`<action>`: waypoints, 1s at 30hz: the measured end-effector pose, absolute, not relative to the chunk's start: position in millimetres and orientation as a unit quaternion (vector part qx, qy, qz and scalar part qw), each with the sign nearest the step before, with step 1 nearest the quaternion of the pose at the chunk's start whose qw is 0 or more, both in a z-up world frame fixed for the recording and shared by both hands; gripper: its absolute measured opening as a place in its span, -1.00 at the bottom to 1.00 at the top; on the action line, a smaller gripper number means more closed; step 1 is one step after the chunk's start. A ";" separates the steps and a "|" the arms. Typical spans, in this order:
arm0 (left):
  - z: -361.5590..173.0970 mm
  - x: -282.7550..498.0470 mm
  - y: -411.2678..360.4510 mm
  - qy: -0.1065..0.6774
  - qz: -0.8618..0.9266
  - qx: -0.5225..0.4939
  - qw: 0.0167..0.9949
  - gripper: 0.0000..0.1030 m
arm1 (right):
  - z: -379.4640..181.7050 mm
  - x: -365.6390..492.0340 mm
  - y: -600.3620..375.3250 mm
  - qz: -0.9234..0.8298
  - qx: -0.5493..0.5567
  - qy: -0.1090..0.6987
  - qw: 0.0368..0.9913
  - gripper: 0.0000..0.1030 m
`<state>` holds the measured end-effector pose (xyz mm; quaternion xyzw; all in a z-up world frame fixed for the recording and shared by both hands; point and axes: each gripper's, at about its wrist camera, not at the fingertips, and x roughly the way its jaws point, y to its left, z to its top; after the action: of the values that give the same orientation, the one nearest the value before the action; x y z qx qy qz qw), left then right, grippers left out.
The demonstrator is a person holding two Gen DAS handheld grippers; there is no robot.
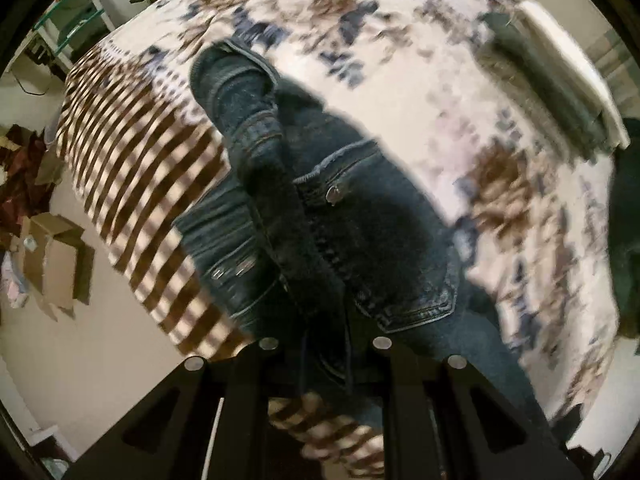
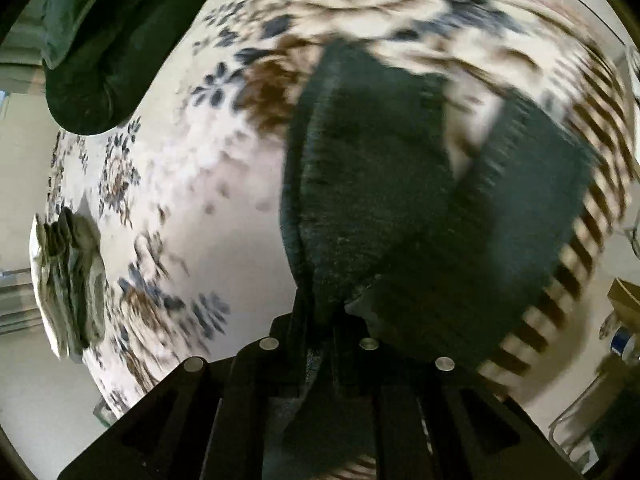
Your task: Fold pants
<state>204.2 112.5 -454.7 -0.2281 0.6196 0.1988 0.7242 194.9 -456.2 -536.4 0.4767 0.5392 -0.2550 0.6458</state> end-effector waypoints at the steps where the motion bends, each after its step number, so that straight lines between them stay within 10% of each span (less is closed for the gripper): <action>1: -468.6 197.9 114.3 0.628 0.204 -0.223 0.717 -0.76 | -539.7 179.0 -460.7 -0.252 0.470 0.546 0.646 -0.82; 5: -520.8 179.3 124.6 0.646 0.215 -0.230 0.696 -0.68 | -581.0 132.3 -455.6 -0.246 0.458 0.583 0.625 -0.74; 8: -517.5 170.7 127.0 0.626 0.209 -0.252 0.708 -0.64 | -601.4 112.7 -456.6 -0.243 0.465 0.591 0.612 -0.32; 11: -499.1 163.8 122.0 0.614 0.203 -0.241 0.724 -0.26 | -582.4 99.1 -466.6 -0.242 0.460 0.572 0.635 0.11; 13: -492.1 160.3 118.3 0.614 0.200 -0.236 0.727 0.41 | -563.1 94.4 -477.0 -0.253 0.444 0.554 0.657 0.24; 24: -490.6 165.2 87.9 0.637 0.207 -0.174 0.722 0.52 | -581.0 143.6 -570.3 -0.373 0.418 0.550 0.620 0.34; 26: -492.9 165.9 81.9 0.640 0.201 -0.170 0.722 0.52 | -603.4 157.6 -575.8 -0.388 0.398 0.591 0.585 0.27; 28: -494.0 167.6 79.3 0.642 0.201 -0.169 0.720 0.52 | -611.9 162.7 -576.4 -0.386 0.397 0.593 0.585 -0.54; 30: -493.6 167.7 78.5 0.640 0.198 -0.176 0.721 0.52 | -596.3 167.9 -571.1 -0.390 0.371 0.587 0.604 -0.83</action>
<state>167.7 78.5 -493.6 -0.1761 0.6403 0.1977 0.7211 167.9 -571.1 -596.3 0.3707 0.5872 -0.3903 0.6045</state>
